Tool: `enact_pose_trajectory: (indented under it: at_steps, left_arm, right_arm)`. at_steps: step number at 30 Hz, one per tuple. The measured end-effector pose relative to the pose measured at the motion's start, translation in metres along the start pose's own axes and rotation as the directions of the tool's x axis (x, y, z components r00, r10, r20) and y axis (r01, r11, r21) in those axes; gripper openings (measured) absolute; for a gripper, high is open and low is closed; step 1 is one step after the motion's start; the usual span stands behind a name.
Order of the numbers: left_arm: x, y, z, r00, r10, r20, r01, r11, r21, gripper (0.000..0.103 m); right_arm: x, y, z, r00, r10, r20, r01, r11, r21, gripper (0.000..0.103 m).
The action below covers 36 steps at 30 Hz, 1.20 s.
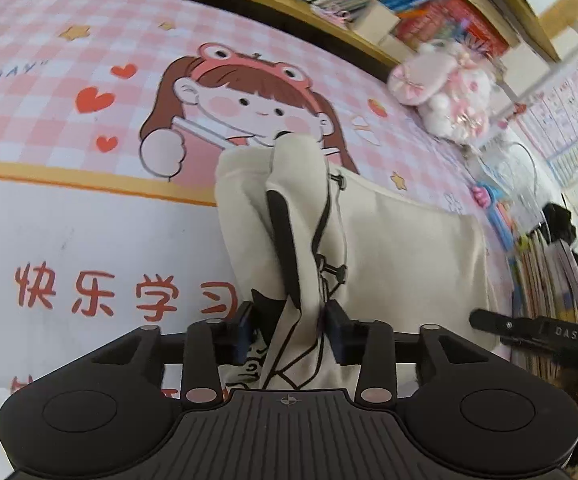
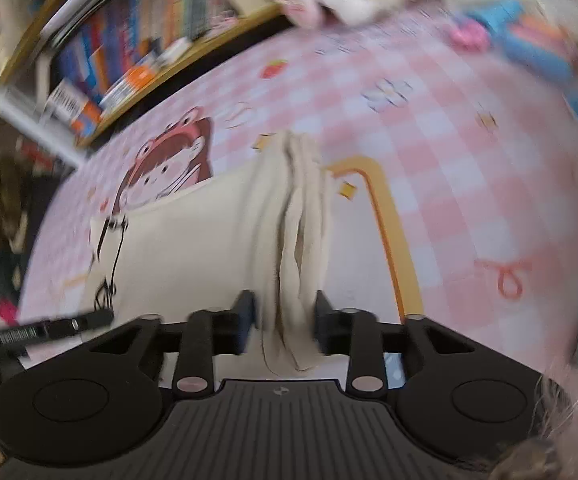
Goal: Fold clothes
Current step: 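Grasp the folded shirt end with both grippers, then lift the shirt end with both grippers and fold it over again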
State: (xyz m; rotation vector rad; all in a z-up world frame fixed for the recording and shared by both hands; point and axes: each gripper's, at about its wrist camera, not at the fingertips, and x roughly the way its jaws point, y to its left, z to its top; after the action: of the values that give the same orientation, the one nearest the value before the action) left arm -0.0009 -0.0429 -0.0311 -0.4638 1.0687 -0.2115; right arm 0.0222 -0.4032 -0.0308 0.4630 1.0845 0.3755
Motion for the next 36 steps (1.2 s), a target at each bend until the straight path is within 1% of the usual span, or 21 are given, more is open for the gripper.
enact_pose_trajectory:
  at_steps: [1,4,6,7,9,10,11,13,15,17,19,20,22,25,26,28,29,30,33,35,36]
  left_arm:
    - [0.001,0.000,0.000,1.000,0.003,0.005,-0.003,1.000,-0.006,0.049]
    - [0.003,0.000,-0.001,1.000,0.000,0.029,0.000,1.000,-0.022,0.051]
    - [0.005,0.000,-0.001,0.999,-0.006,0.048,0.008,0.999,-0.034,0.050]
    - [0.006,-0.001,-0.001,0.998,-0.009,0.057,0.011,0.999,-0.041,0.049]
    - [0.006,-0.002,-0.001,0.998,-0.008,0.064,0.011,0.999,-0.043,0.048]
    - [0.005,-0.003,-0.002,0.998,-0.003,0.067,0.006,0.999,-0.041,0.041]
    - [0.005,-0.005,-0.002,0.998,0.001,0.069,0.002,0.999,-0.039,0.038]
    - [0.004,-0.008,-0.004,0.997,0.009,0.075,-0.007,0.999,-0.036,0.026]
    - [-0.003,-0.023,-0.008,0.993,0.048,0.104,-0.053,0.998,0.044,0.023]
    - [-0.003,-0.028,-0.010,0.992,0.064,0.105,-0.071,0.995,0.070,0.023]
    - [-0.003,-0.033,-0.012,0.992,0.077,0.104,-0.087,0.992,0.091,0.024]
    - [-0.002,-0.029,-0.012,0.992,0.070,0.101,-0.077,0.995,0.065,0.024]
    - [-0.003,-0.020,-0.011,0.994,0.048,0.096,-0.048,0.999,-0.002,0.029]
    - [-0.001,-0.011,-0.011,0.996,0.033,0.087,-0.027,0.997,-0.066,0.033]
    - [0.000,-0.009,-0.011,0.996,0.028,0.085,-0.021,0.996,-0.087,0.034]
    - [0.002,-0.006,-0.012,0.996,0.029,0.079,-0.020,0.993,-0.113,0.038]
    - [0.004,-0.005,-0.012,0.997,0.030,0.078,-0.021,0.992,-0.122,0.038]
    - [0.005,-0.006,-0.012,0.996,0.031,0.082,-0.020,0.992,-0.126,0.039]
    - [0.007,-0.011,-0.011,0.995,0.043,0.088,-0.033,0.994,-0.109,0.041]
    - [0.007,-0.015,-0.011,0.995,0.055,0.086,-0.047,0.995,-0.086,0.037]
    - [0.005,-0.020,-0.012,0.993,0.065,0.097,-0.060,0.997,-0.054,0.028]
  right_arm:
    - [0.000,-0.005,0.000,1.000,0.013,-0.002,-0.013,0.999,0.036,0.038]
    - [0.006,-0.014,0.000,0.999,0.028,-0.021,-0.026,0.996,0.085,0.043]
    - [0.009,-0.018,0.003,0.998,0.056,-0.013,-0.054,0.993,0.110,0.044]
    - [0.011,-0.018,0.004,0.998,0.066,-0.012,-0.064,0.991,0.115,0.044]
    - [0.015,-0.013,0.007,0.998,0.063,-0.018,-0.061,0.995,0.083,0.044]
    - [0.017,-0.010,0.009,0.998,0.060,-0.021,-0.059,0.996,0.064,0.043]
    - [0.019,-0.007,0.010,0.998,0.057,-0.024,-0.056,0.997,0.046,0.040]
    - [0.021,0.005,0.010,1.000,0.023,-0.022,-0.024,0.999,-0.047,0.029]
    - [0.017,0.018,0.008,1.000,0.000,0.004,0.000,0.986,-0.165,0.021]
    - [0.007,0.032,0.002,0.999,-0.001,0.054,0.017,0.953,-0.303,0.020]
    - [0.001,0.038,0.000,0.997,0.005,0.081,0.026,0.924,-0.381,0.019]
    - [0.003,0.036,0.001,0.998,0.005,0.070,0.022,0.928,-0.372,0.019]
    - [0.007,0.027,0.006,0.999,0.003,0.037,0.010,0.943,-0.331,0.020]
    - [0.014,0.010,0.011,1.000,0.021,-0.005,-0.022,0.977,-0.212,0.024]
    - [0.015,0.005,0.012,0.999,0.032,-0.013,-0.034,0.984,-0.175,0.026]
    - [0.017,-0.002,0.015,0.999,0.040,-0.032,-0.043,0.992,-0.120,0.036]
    - [0.018,-0.005,0.015,0.998,0.043,-0.043,-0.048,0.994,-0.101,0.037]
    - [0.020,-0.008,0.016,0.997,0.048,-0.054,-0.052,0.995,-0.083,0.040]
    - [0.021,-0.009,0.017,0.996,0.064,-0.058,-0.069,0.994,-0.080,0.040]
    - [0.023,-0.005,0.018,0.996,0.063,-0.057,-0.069,0.992,-0.107,0.039]
    - [0.024,-0.001,0.017,0.997,0.058,-0.053,-0.065,0.988,-0.137,0.032]
